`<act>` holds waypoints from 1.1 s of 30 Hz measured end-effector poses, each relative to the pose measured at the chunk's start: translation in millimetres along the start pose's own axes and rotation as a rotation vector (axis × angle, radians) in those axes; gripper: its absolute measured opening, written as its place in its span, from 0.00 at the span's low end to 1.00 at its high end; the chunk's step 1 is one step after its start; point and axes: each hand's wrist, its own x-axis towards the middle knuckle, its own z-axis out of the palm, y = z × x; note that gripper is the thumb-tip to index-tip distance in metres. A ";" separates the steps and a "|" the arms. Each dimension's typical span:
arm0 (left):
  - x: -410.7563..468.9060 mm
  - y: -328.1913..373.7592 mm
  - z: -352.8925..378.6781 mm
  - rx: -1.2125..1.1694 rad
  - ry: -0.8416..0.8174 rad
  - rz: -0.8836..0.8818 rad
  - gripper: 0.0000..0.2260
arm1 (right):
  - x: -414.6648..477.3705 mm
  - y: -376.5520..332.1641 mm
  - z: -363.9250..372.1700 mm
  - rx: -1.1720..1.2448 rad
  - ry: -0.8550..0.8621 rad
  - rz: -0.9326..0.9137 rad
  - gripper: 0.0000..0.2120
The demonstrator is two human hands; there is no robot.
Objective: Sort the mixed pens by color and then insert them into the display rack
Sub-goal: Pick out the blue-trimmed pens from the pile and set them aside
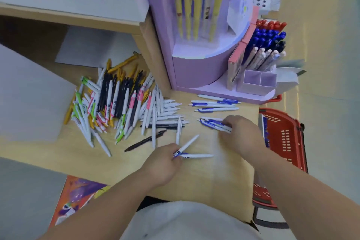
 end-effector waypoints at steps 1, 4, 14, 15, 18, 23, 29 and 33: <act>1.2 2.4 2.2 0.004 0.006 -0.005 0.13 | 2.5 0.7 -0.2 0.011 0.036 -0.002 0.11; 3.7 14.2 7.0 -0.017 0.011 -0.032 0.11 | 6.2 6.3 -2.9 -0.024 0.135 -0.048 0.12; 36.7 49.5 21.9 -0.154 0.061 -0.092 0.09 | -36.1 34.7 -2.2 0.100 -0.004 -0.105 0.22; 41.9 53.6 21.6 -0.154 0.066 -0.091 0.08 | -40.1 35.7 0.1 0.078 -0.041 -0.098 0.23; 59.4 64.8 20.8 -0.134 0.086 -0.072 0.06 | -43.3 36.6 6.7 0.037 -0.062 -0.060 0.20; 82.1 79.5 14.9 -0.174 0.238 -0.009 0.07 | -26.0 34.5 5.5 0.012 0.030 -0.017 0.10; 81.5 82.1 4.4 -0.223 0.348 0.177 0.13 | 3.5 32.7 -9.0 -0.005 0.089 0.010 0.09; 74.9 66.5 7.6 -0.135 0.383 0.221 0.14 | 14.6 34.5 -15.3 -0.035 0.081 -0.011 0.09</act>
